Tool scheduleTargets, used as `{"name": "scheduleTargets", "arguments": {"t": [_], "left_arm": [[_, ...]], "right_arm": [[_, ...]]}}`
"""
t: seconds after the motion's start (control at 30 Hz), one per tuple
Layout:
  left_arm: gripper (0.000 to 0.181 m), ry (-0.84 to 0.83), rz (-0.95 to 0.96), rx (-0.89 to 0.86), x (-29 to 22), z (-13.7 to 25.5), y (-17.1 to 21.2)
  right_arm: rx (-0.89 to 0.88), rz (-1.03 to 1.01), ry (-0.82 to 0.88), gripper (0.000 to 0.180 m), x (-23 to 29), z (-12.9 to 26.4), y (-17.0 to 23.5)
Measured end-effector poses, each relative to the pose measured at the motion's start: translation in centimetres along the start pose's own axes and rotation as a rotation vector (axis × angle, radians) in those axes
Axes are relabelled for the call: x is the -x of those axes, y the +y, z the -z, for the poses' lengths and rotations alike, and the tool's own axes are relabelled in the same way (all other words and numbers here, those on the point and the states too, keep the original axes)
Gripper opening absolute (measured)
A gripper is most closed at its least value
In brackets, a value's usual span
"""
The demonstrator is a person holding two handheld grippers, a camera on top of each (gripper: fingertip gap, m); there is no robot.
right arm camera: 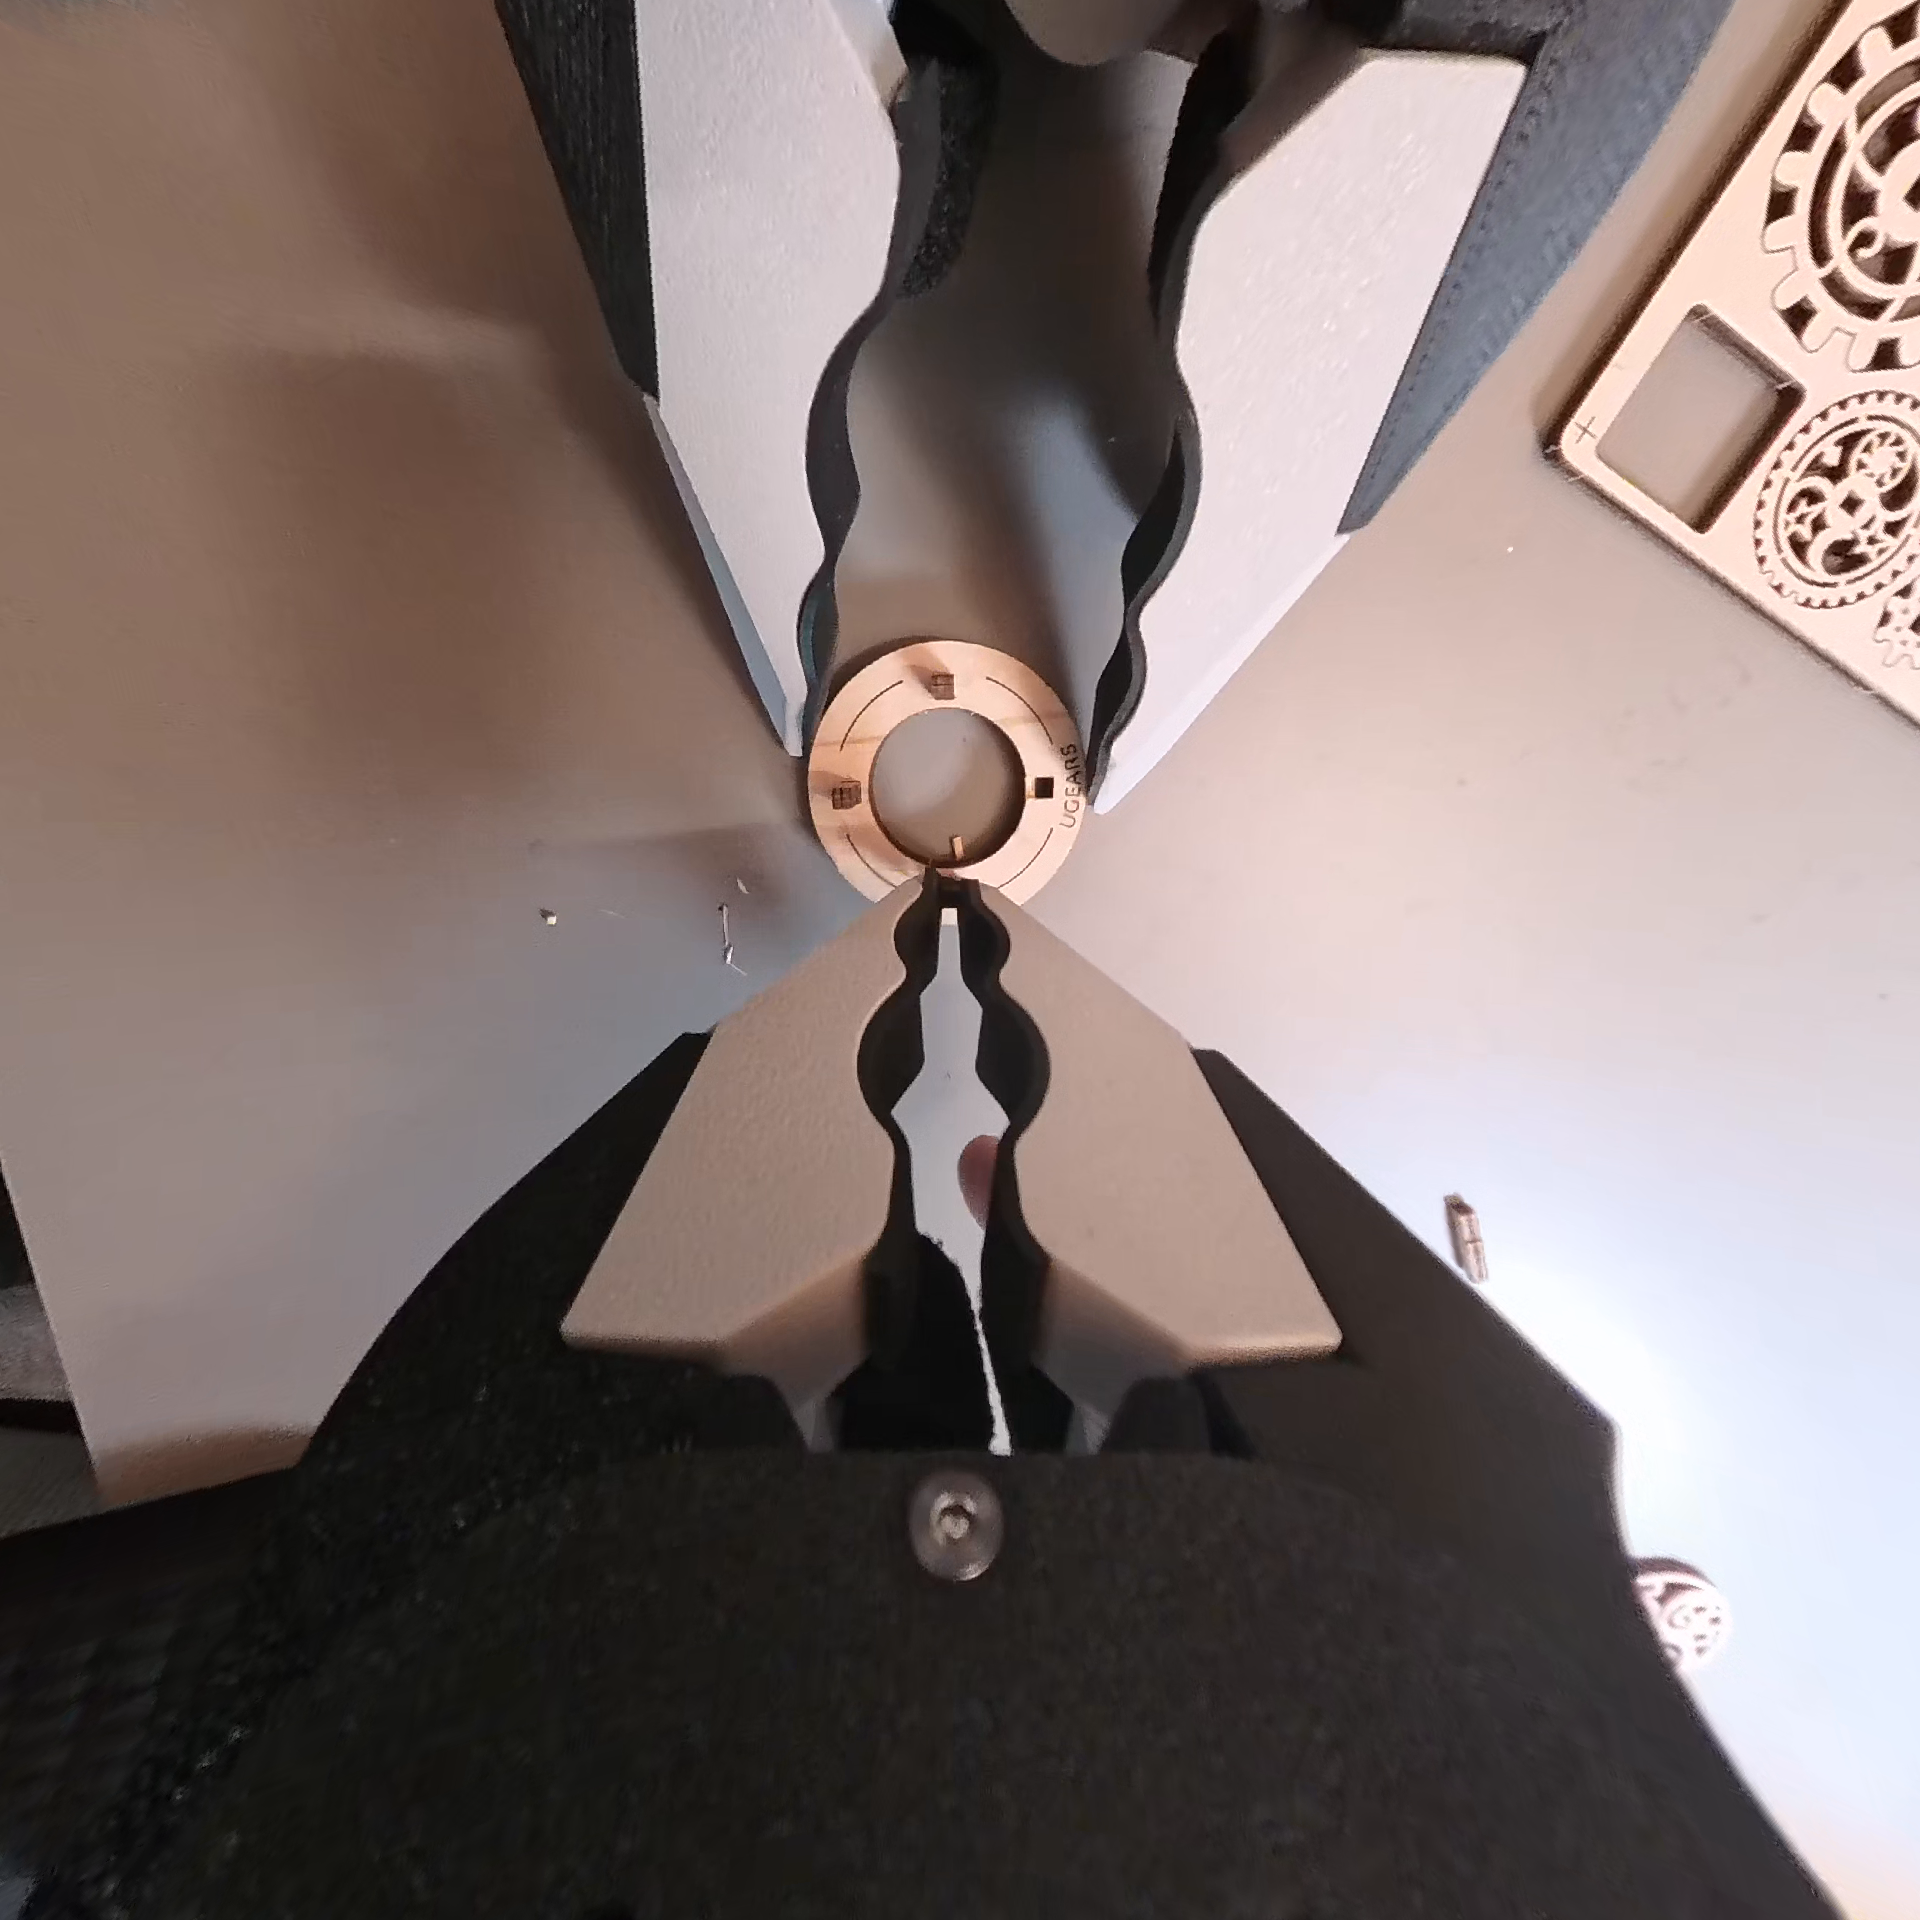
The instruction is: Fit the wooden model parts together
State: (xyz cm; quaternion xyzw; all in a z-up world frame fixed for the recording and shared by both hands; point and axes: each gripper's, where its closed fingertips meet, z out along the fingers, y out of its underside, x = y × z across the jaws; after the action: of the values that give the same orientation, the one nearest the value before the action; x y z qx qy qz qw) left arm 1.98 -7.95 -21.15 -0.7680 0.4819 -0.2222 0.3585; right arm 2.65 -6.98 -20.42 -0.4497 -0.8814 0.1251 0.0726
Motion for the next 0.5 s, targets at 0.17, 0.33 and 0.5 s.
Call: {"name": "scheduleTargets", "arguments": {"t": [0.17,0.33,0.5], "left_arm": [[0.052,0.002,0.002,0.001,-0.01,0.01,0.0],[0.052,0.001,0.0,0.0,-0.01,0.02,0.0],[0.052,0.001,0.0,0.0,0.0,0.01,0.0]], "right_arm": [[0.04,0.015,0.008,0.001,0.01,-0.15,0.07],[0.031,0.024,0.008,0.001,0.07,-0.4,0.11],[0.001,-0.002,0.05,0.001,0.01,-0.34,0.03]]}}
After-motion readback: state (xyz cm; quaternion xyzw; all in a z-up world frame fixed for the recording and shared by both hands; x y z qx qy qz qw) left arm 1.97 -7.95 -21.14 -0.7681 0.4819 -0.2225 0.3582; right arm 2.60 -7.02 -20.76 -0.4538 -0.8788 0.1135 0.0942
